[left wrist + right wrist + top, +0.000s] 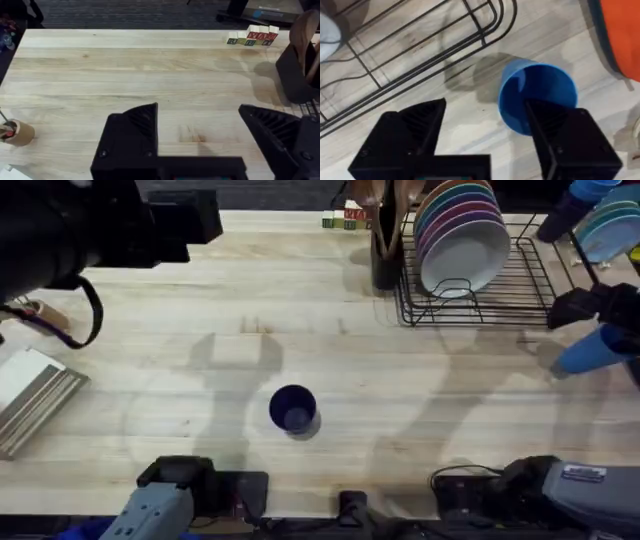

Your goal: Pick up the cup on the table and put them onto the rack.

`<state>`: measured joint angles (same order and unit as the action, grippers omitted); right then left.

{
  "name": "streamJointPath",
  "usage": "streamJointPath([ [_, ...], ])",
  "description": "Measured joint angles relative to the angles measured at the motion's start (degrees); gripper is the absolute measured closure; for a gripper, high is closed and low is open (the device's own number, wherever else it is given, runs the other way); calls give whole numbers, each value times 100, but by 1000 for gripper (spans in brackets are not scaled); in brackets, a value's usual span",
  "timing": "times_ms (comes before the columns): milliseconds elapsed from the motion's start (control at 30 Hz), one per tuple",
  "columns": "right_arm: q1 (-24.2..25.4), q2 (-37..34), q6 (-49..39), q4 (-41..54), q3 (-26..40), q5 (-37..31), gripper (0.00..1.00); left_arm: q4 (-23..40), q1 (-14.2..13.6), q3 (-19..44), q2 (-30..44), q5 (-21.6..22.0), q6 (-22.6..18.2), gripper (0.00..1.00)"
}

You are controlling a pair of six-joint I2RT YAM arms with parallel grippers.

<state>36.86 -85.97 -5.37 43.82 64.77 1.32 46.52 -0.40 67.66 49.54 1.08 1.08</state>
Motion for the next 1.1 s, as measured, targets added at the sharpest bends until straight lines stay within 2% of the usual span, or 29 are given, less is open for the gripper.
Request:
streamJointPath([
  [167, 0, -58, -28, -18, 0, 0, 246, 0, 0, 0, 0, 0, 0, 8],
  [400, 0, -56, -44, -32, 0, 0, 623, 0, 0, 0, 0, 0, 0, 8],
  [467, 0, -55, -47, -32, 0, 0, 749, 0, 0, 0, 0, 0, 0, 8],
  [500, 2, -53, -64, -67, 31, -46, 962, 0, 0, 0, 0, 0, 0, 8],
  [833, 4, 183, -63, 37, 55, -37, 969, 0, 0, 0, 0, 0, 0, 8],
  [1100, 2, 1429, -63, 462, 227, -22, 969, 111, 0, 0, 0, 0, 0, 7],
])
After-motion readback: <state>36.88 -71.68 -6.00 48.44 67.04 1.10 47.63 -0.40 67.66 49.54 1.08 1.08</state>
